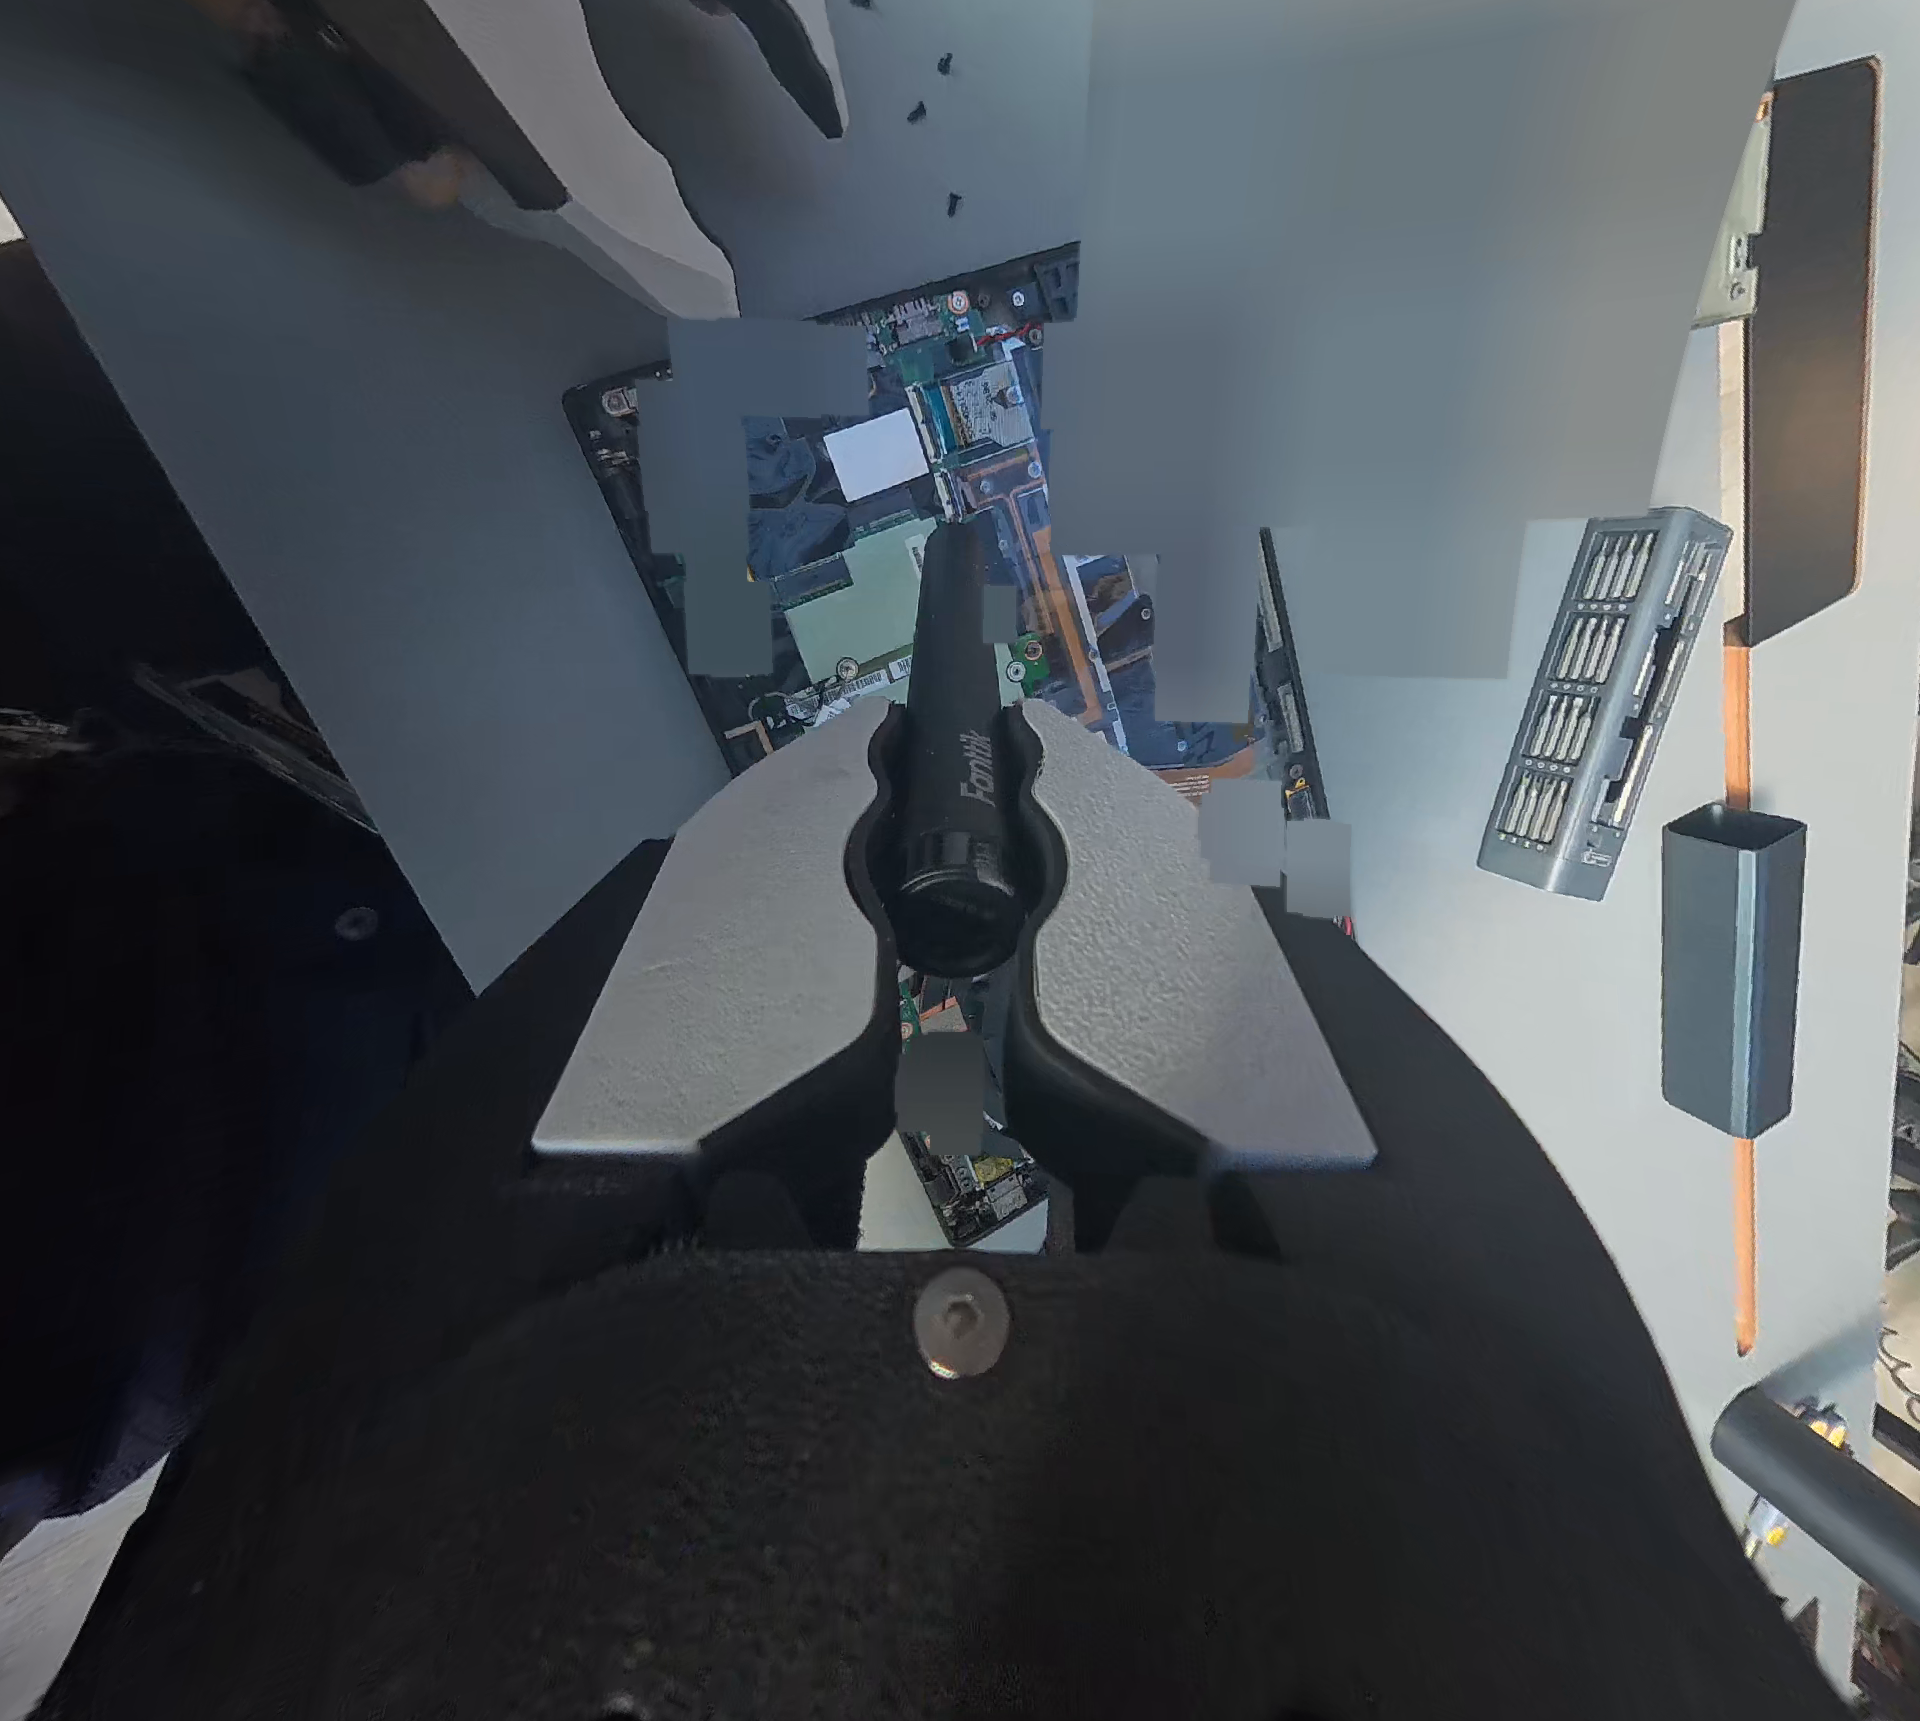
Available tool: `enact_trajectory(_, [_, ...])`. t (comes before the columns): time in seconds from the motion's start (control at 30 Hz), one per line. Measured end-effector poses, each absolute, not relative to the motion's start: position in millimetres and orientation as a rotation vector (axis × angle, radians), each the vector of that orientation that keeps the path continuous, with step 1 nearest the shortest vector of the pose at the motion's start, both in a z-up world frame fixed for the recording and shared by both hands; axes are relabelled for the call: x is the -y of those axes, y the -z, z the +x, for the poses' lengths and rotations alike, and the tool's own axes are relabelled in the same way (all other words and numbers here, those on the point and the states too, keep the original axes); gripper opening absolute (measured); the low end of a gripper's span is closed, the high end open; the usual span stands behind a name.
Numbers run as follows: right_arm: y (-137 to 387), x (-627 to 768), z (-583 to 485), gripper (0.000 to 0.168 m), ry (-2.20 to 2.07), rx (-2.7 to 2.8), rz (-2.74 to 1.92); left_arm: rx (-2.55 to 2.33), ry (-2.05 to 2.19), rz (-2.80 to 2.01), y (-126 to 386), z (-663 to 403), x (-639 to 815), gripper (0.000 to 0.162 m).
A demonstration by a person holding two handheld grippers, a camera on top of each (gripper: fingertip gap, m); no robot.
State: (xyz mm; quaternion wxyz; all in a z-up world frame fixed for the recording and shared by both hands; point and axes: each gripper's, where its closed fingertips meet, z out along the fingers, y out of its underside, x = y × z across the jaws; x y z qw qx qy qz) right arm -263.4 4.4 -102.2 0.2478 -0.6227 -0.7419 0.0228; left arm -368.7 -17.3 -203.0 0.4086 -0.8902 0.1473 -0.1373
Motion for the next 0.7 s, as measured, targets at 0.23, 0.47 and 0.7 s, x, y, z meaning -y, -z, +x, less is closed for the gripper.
enact_trajectory(0.23, [107.0, 3.9, -257.3, 0.017, -0.034, 1.948, -1.663, -0.387, 0.341, -2.243, 202.6, -364.4, 18.0, 0.057])
enact_trajectory(0.47, [87.9, -2.8, -245.1, 0.017, -0.207, 1.761, -1.757, -0.359, 0.293, -2.271, 203.1, -376.3, 22.0, 0.056])
enact_trajectory(0.7, [104.3, -6.0, -228.4, 0.017, -0.311, 1.694, -1.815, -0.321, 0.26, -2.286, 196.9, -383.6, 20.9, 0.052])
